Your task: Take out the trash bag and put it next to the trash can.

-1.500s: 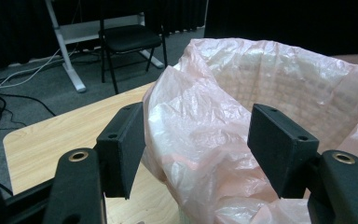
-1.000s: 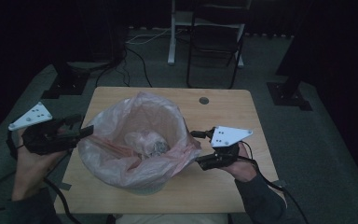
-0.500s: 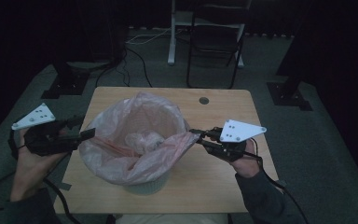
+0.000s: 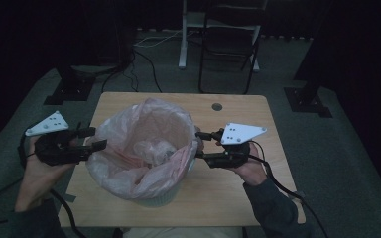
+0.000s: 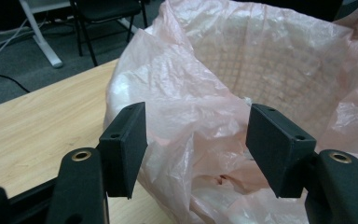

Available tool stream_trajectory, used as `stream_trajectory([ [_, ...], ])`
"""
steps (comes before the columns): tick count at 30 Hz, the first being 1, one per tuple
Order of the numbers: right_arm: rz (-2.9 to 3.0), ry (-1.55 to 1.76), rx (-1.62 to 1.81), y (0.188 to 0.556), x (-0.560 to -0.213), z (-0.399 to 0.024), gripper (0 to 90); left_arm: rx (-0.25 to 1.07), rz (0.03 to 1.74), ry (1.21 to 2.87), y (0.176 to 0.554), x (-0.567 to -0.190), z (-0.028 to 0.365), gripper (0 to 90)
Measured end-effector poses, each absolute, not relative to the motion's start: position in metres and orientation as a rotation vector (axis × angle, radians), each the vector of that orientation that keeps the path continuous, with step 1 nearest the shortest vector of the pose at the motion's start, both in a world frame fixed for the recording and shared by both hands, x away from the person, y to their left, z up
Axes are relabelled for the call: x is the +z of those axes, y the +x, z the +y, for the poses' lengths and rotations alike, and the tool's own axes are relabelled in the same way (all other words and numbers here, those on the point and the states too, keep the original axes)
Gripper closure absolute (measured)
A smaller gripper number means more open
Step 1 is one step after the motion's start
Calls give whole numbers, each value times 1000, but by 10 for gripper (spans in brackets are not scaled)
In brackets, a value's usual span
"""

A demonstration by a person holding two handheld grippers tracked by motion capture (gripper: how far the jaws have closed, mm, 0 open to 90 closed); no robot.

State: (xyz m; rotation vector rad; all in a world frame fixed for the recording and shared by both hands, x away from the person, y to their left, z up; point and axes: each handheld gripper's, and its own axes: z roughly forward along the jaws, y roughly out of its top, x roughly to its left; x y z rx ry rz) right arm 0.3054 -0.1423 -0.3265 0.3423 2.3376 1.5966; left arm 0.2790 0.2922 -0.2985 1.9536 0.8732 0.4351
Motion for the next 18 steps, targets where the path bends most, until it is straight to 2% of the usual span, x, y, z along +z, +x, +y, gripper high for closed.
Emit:
stream_trajectory([
  [7, 2364, 336, 1604, 305, -325, -143, 432, 435, 869, 1980, 279, -299, 288, 419],
  [8, 2365, 330, 1608, 303, -324, -145, 406, 437, 870, 1976, 278, -299, 289, 418],
  [9, 2398, 295, 1591, 300, -323, -146, 343, 439, 868, 1974, 278, -298, 290, 415],
  [14, 2406, 312, 1570, 301, -325, -145, 311, 438, 876, 1964, 279, -298, 291, 411],
  [15, 2415, 318, 1580, 302, -325, -144, 322, 437, 873, 1970, 279, -299, 289, 412],
  [18, 2435, 327, 1616, 305, -326, -142, 509, 439, 868, 1985, 280, -300, 286, 418],
])
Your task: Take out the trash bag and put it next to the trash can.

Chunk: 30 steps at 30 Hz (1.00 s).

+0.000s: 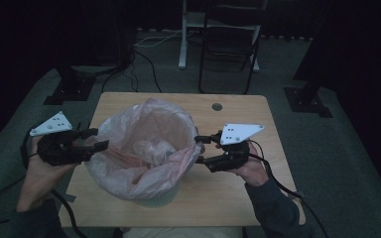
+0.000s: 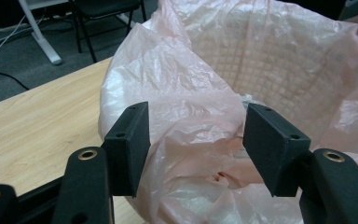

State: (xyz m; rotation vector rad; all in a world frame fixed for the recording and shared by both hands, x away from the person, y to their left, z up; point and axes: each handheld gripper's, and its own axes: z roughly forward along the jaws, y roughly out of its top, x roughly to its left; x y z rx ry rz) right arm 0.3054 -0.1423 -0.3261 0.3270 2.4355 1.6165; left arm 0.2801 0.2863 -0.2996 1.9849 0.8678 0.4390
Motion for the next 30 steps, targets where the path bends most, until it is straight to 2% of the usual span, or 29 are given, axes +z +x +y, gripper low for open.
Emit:
stream_trajectory([
  [2, 2415, 321, 1591, 305, -327, -140, 641, 434, 860, 2003, 281, -301, 284, 457],
  [5, 2391, 338, 1560, 306, -327, -139, 737, 434, 860, 2018, 282, -302, 282, 558],
  [8, 2358, 325, 1511, 304, -325, -136, 803, 440, 856, 2024, 283, -302, 280, 699],
  [12, 2265, 322, 1512, 302, -316, -135, 845, 453, 852, 1996, 282, -298, 279, 826],
  [15, 2181, 323, 1576, 302, -305, -138, 846, 472, 851, 1939, 280, -293, 283, 862],
  [24, 2096, 263, 1768, 301, -286, -136, 826, 519, 861, 1782, 268, -279, 301, 871],
  [27, 2176, 234, 1700, 302, -296, -129, 746, 520, 861, 1765, 268, -277, 303, 871],
  [30, 2237, 243, 1623, 305, -306, -126, 572, 511, 853, 1757, 267, -275, 303, 870],
])
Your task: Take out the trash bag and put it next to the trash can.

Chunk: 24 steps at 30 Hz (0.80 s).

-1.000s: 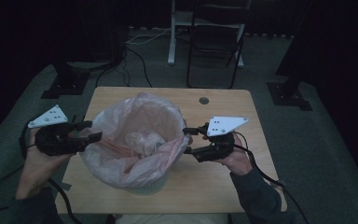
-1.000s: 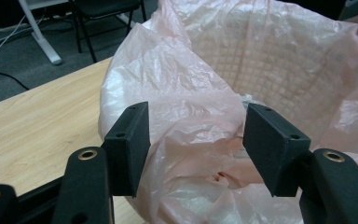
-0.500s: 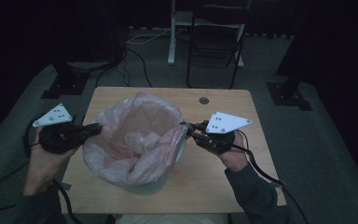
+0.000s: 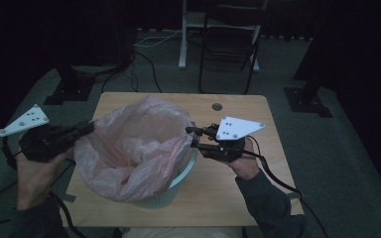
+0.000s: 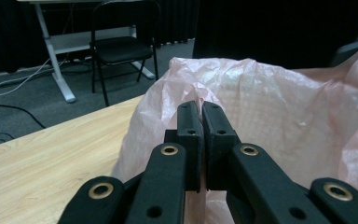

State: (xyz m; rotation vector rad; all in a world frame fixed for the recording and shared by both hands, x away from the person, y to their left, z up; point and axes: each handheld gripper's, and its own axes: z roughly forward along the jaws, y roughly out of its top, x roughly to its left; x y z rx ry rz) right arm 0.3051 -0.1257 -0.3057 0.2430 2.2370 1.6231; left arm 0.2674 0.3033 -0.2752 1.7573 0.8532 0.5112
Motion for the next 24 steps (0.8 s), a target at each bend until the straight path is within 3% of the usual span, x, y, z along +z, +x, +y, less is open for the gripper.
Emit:
stream_trajectory([
  [3, 2348, 266, 1528, 312, -313, -120, 433, 508, 856, 1751, 268, -274, 303, 869],
  [6, 2402, 269, 1429, 316, -319, -115, 397, 493, 849, 1749, 269, -274, 303, 869],
  [7, 2410, 267, 1393, 316, -320, -113, 413, 489, 848, 1749, 270, -274, 302, 869],
  [10, 2387, 292, 1366, 318, -321, -112, 685, 479, 840, 1747, 270, -273, 301, 869],
  [12, 2356, 308, 1412, 319, -316, -113, 764, 479, 836, 1746, 271, -271, 300, 870],
  [15, 2295, 312, 1498, 318, -305, -114, 807, 481, 826, 1748, 271, -266, 299, 870],
  [24, 2272, 279, 1626, 317, -293, -108, 805, 469, 762, 1753, 267, -253, 292, 870],
])
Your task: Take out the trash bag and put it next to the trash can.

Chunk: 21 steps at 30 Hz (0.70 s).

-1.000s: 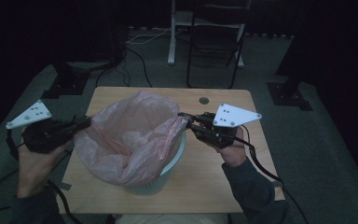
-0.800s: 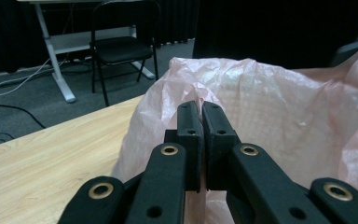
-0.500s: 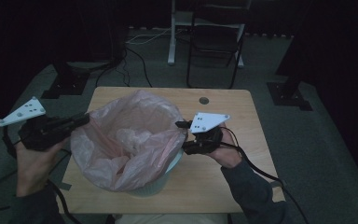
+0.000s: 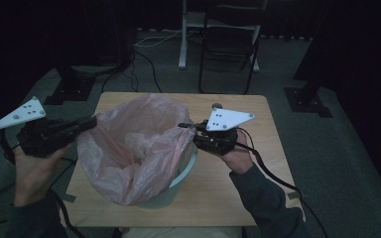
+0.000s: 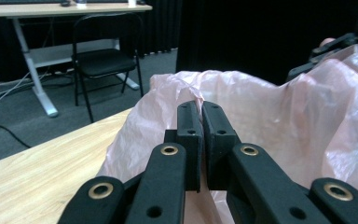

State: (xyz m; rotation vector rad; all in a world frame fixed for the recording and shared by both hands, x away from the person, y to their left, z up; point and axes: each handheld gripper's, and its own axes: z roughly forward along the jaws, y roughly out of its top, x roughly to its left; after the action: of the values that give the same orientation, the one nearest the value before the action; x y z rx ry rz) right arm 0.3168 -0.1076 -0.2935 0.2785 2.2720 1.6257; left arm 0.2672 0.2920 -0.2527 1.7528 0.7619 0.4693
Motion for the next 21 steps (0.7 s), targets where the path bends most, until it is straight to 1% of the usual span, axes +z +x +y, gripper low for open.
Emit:
stream_trajectory([
  [6, 2320, 255, 1655, 322, -296, -97, 794, 429, 700, 1780, 270, -246, 277, 869],
  [11, 2341, 220, 1654, 323, -292, -85, 796, 407, 645, 1811, 273, -239, 262, 869],
  [13, 2364, 203, 1648, 324, -291, -79, 782, 399, 628, 1826, 273, -237, 257, 869],
  [15, 2392, 180, 1632, 324, -290, -72, 742, 397, 617, 1841, 274, -236, 251, 869],
  [19, 2428, 169, 1620, 327, -291, -62, 625, 393, 597, 1864, 276, -234, 242, 869],
  [20, 2439, 165, 1619, 328, -290, -60, 589, 391, 593, 1870, 276, -233, 240, 868],
  [21, 2453, 162, 1616, 329, -290, -56, 531, 387, 591, 1870, 277, -233, 239, 868],
])
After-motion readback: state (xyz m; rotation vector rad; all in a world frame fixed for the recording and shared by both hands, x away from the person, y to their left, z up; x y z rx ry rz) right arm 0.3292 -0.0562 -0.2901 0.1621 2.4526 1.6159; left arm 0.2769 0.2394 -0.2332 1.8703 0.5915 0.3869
